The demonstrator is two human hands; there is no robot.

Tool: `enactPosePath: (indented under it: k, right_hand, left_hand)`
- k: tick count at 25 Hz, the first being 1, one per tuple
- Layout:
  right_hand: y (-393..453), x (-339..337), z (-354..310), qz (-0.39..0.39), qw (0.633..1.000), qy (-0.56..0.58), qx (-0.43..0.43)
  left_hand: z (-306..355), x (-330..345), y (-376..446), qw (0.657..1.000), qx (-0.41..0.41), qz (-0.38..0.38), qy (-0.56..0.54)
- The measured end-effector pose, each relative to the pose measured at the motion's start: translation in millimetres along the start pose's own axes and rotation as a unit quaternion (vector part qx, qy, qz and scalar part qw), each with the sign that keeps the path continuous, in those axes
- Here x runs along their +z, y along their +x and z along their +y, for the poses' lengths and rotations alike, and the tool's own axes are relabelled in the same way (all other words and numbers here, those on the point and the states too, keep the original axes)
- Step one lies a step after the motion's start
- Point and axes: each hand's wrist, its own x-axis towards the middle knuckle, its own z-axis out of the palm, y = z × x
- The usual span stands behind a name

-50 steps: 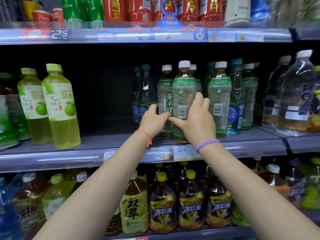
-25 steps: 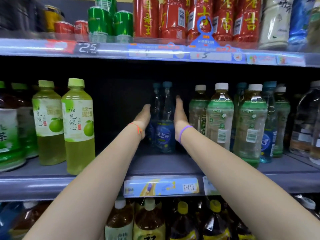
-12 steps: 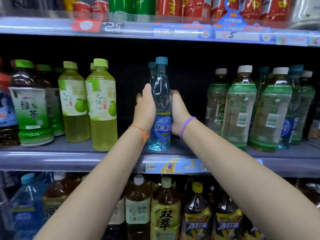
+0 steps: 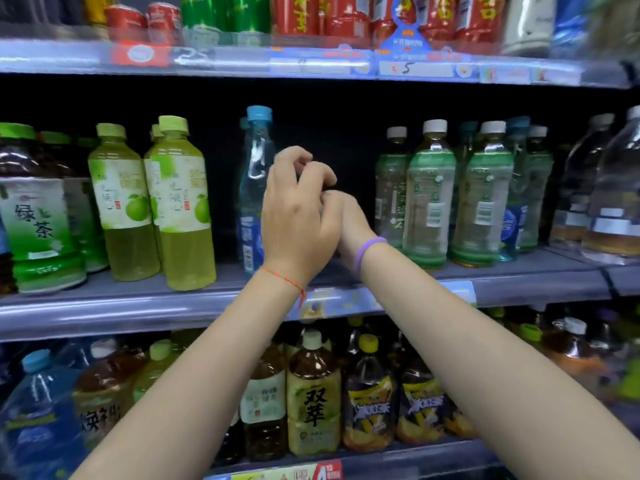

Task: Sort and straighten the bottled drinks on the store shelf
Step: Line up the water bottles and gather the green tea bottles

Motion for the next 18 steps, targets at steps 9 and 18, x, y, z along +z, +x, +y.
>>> enactPosePath:
  k: [9, 18]
  right_hand:
    - [-25.4, -171.5, 32.6, 0.304, 0.878, -0.228, -0.290]
    - [-27.5, -249.1, 69.2, 0.135, 0.914, -0.375, -0.075]
  left_hand:
    - [89.2, 102.9, -4.2, 0.925, -0.337, -0.098, -0.144]
    - [102.6, 164.1, -11.6, 0.891, -0.434, -0.118, -0.064]
